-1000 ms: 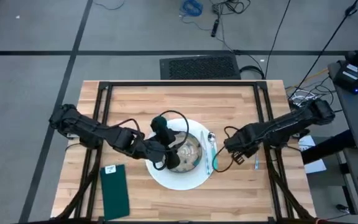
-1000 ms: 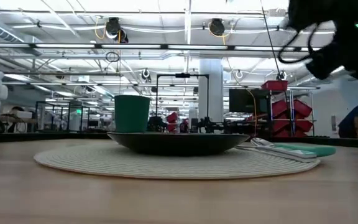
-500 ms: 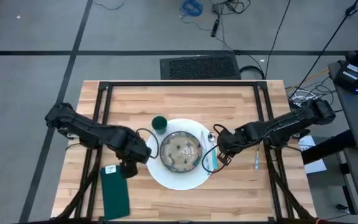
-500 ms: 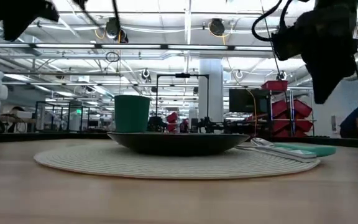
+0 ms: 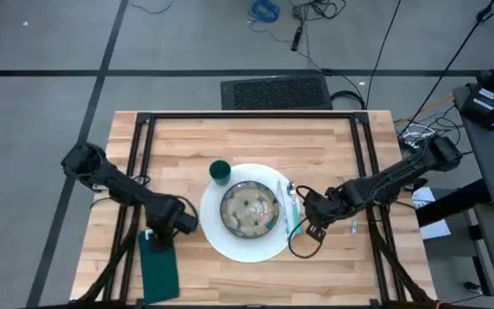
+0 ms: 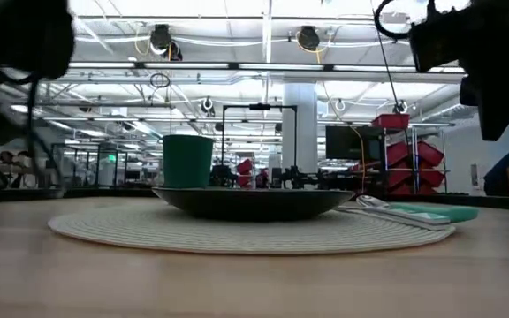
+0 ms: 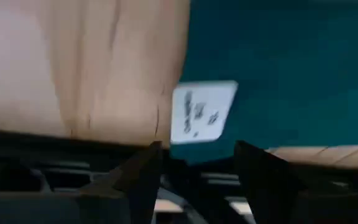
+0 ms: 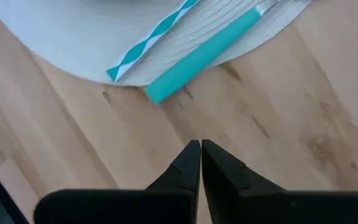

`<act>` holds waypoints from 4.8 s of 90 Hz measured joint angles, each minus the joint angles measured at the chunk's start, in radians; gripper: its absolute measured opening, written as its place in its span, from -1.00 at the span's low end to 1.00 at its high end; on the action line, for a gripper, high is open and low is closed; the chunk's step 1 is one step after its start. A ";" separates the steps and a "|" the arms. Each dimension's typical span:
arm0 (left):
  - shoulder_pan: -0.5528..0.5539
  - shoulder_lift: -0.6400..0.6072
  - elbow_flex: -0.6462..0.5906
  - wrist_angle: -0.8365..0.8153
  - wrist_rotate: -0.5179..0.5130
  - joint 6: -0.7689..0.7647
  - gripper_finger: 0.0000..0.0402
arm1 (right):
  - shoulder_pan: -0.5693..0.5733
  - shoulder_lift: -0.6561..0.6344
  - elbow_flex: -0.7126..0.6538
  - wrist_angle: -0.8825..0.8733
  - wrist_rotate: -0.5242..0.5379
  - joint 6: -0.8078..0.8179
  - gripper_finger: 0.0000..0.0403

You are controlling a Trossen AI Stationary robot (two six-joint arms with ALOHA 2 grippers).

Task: Set table place
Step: Put the dark green napkin on the left of the white table mat

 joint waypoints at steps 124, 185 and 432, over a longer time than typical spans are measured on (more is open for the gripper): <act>-0.058 -0.020 -0.072 0.299 -0.258 -0.204 -0.91 | -0.005 0.000 -0.001 0.014 0.001 0.034 -1.00; 0.010 -0.015 0.322 0.305 -0.426 -0.227 -0.99 | -0.062 0.001 -0.002 0.052 0.003 -0.035 -1.00; -0.114 0.066 0.158 0.702 -0.483 -0.387 -0.96 | -0.080 0.000 -0.001 0.091 0.082 -0.132 -1.00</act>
